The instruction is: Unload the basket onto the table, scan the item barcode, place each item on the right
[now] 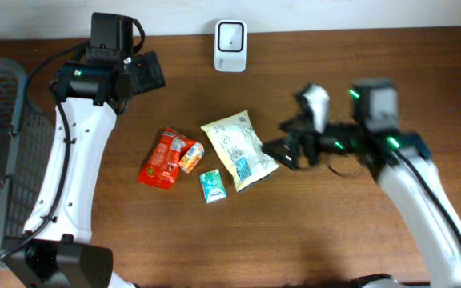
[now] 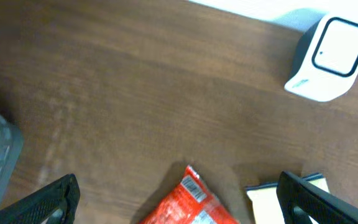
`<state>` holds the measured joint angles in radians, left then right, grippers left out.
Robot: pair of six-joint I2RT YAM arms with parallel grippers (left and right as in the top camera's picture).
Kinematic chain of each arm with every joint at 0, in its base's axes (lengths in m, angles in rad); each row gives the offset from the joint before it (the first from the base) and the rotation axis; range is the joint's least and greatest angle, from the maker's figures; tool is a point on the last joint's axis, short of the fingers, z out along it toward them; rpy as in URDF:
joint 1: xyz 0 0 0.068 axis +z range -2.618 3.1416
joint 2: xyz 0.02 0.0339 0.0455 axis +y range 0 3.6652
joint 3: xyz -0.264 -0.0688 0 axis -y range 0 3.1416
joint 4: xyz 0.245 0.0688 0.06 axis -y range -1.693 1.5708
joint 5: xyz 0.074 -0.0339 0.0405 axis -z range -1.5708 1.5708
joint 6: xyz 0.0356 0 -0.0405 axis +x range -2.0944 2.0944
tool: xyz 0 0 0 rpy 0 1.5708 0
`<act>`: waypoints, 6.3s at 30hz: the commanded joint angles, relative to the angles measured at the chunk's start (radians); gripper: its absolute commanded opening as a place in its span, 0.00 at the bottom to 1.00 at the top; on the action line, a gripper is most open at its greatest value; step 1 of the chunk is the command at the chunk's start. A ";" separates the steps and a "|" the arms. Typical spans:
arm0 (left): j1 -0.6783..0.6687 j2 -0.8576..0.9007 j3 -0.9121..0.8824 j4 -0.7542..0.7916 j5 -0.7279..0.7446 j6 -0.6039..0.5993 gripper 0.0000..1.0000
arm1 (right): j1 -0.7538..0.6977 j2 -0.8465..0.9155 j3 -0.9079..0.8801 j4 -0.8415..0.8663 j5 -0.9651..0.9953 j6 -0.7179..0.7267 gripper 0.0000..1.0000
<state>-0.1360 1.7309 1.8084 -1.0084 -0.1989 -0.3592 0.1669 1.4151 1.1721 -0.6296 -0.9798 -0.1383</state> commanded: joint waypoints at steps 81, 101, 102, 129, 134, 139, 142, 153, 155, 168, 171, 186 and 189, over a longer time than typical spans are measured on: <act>0.003 0.000 0.005 0.000 -0.008 0.016 0.99 | 0.011 1.048 0.534 -0.349 0.290 -0.055 0.60; 0.003 0.000 0.005 0.000 -0.008 0.016 0.99 | -0.209 0.531 0.678 -0.646 -0.064 -0.229 0.04; 0.003 0.000 0.005 0.000 -0.008 0.016 0.99 | -0.223 0.496 0.678 -0.638 -0.084 -0.229 0.04; 0.003 0.000 0.005 0.000 -0.008 0.016 0.99 | -0.277 0.719 0.974 -0.809 0.300 -0.087 0.99; 0.003 0.000 0.005 0.000 -0.008 0.016 0.99 | -0.263 0.618 1.083 -0.956 0.616 0.373 0.99; 0.003 0.000 0.005 0.000 -0.008 0.016 0.99 | -0.216 0.456 0.912 -0.942 0.862 0.586 0.99; 0.003 0.000 0.005 0.000 -0.008 0.016 0.99 | -0.175 0.371 0.569 -0.790 0.747 0.581 0.99; 0.003 0.000 0.005 0.000 -0.008 0.016 0.99 | 0.012 0.342 -0.099 -0.079 0.391 0.845 0.99; 0.003 0.000 0.005 0.000 -0.008 0.016 0.99 | 0.029 0.343 -0.143 -0.035 0.448 0.912 0.99; 0.003 0.000 0.005 0.000 -0.008 0.016 0.99 | 0.025 0.473 -0.189 0.141 0.464 0.938 0.19; 0.003 0.000 0.005 0.000 -0.008 0.016 0.99 | 0.009 0.473 -0.189 0.203 0.367 0.808 0.04; 0.003 0.000 0.005 0.000 -0.008 0.016 0.99 | -0.237 0.355 -0.058 0.264 -0.261 0.522 0.04; 0.003 0.000 0.005 0.000 -0.008 0.016 0.99 | -0.314 0.284 -0.021 0.264 -0.296 0.596 0.04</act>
<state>-0.1360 1.7317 1.8084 -1.0080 -0.1993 -0.3592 -0.0914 1.7893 1.0992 -0.3691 -1.1629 0.3939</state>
